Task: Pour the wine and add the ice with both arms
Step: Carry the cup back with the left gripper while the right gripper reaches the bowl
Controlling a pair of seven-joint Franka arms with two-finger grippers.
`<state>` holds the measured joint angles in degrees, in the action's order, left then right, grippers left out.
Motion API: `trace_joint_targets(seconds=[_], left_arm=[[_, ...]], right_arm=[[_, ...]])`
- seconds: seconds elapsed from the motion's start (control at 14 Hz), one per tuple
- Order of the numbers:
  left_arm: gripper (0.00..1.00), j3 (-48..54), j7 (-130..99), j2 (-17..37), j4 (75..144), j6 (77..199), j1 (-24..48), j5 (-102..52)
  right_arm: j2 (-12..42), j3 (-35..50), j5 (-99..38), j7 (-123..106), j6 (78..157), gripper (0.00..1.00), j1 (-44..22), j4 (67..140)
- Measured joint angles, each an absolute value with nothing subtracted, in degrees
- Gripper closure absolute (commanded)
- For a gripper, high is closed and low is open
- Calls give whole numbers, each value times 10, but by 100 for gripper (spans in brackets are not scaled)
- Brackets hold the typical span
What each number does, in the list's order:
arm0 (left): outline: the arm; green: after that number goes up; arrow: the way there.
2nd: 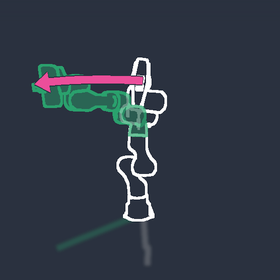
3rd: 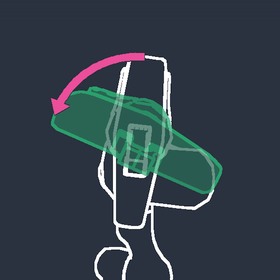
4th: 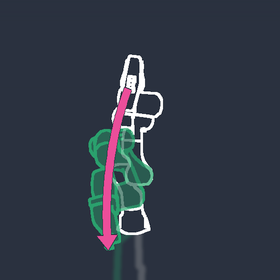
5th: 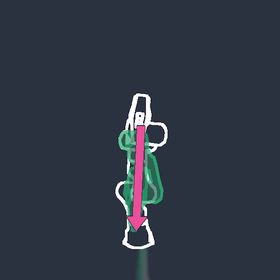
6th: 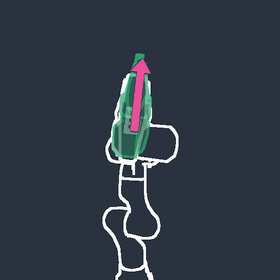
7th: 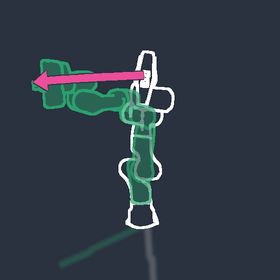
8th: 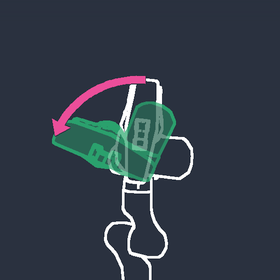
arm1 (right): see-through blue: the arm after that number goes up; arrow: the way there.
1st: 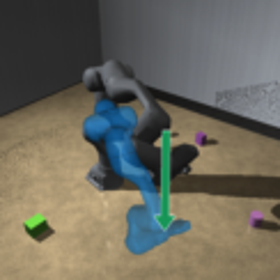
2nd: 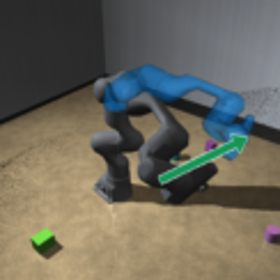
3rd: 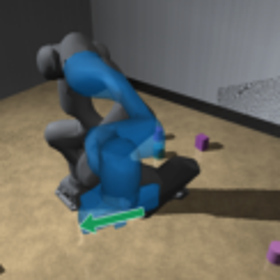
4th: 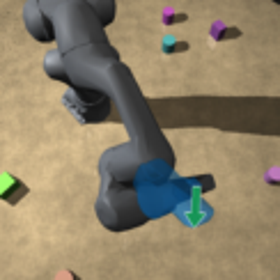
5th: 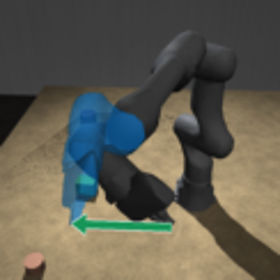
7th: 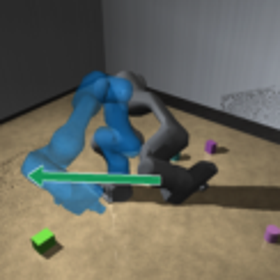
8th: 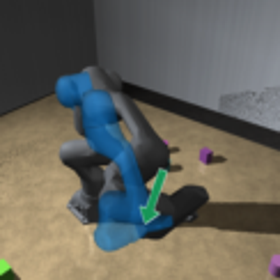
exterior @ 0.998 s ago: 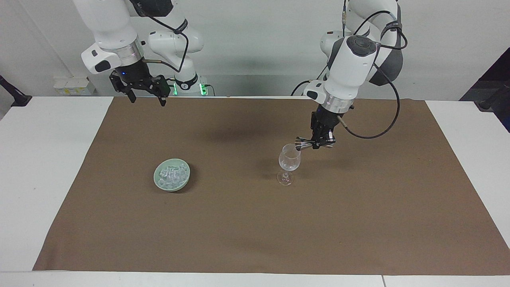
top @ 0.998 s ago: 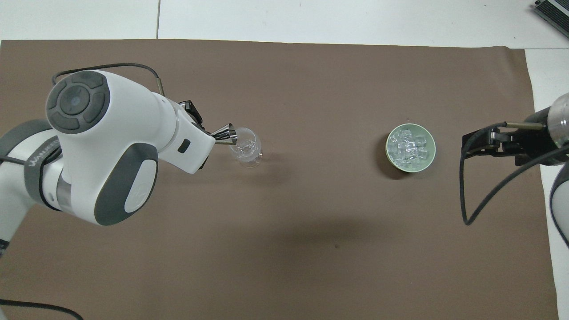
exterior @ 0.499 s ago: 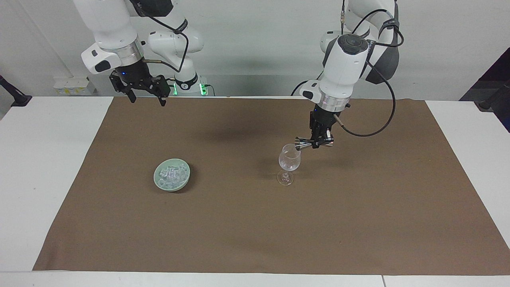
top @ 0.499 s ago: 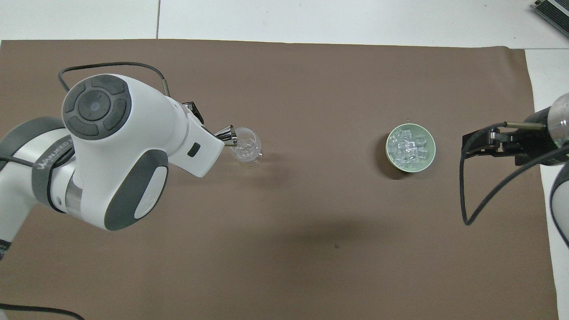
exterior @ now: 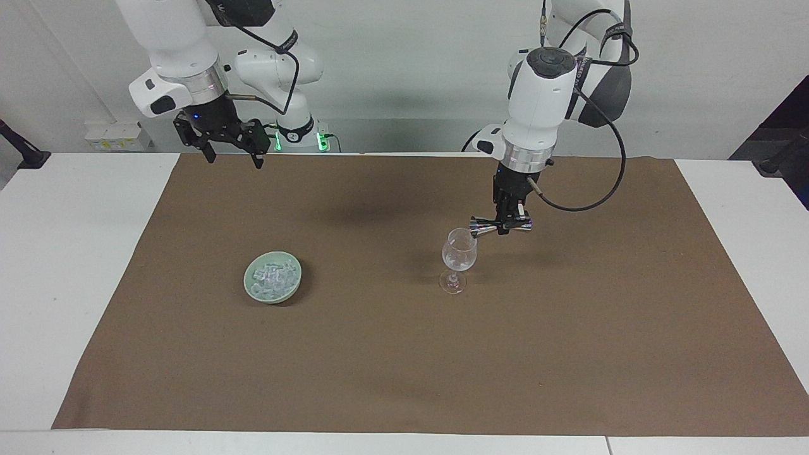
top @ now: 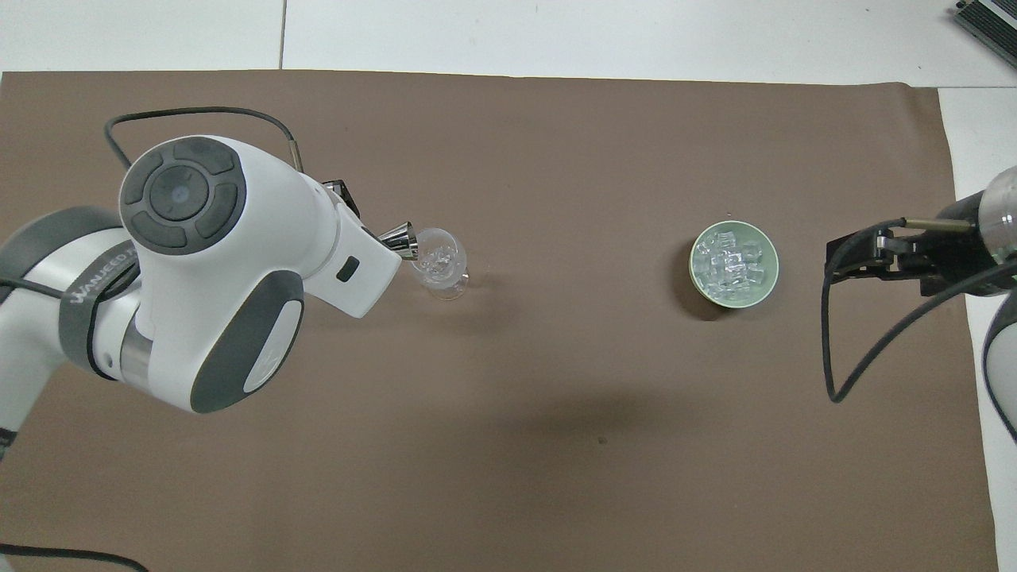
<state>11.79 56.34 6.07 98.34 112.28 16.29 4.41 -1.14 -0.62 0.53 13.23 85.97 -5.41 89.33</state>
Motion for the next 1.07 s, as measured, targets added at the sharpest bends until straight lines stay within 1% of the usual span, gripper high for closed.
trace_joint_targets(seconds=[0.29,0.71,0.86,1.07], left_arm=[[100,119,558,65,944,1073,173,83],[100,114,542,86,939,1075,189,91],[100,109,546,89,938,1086,173,70],[100,105,616,92,938,1103,120,-12]], right_arm=[[-11,-6,5,132,868,0,-54,893],[-11,-7,5,132,915,0,-44,905],[-11,-7,5,132,931,0,-43,916],[-9,-7,5,132,954,0,-43,938]])
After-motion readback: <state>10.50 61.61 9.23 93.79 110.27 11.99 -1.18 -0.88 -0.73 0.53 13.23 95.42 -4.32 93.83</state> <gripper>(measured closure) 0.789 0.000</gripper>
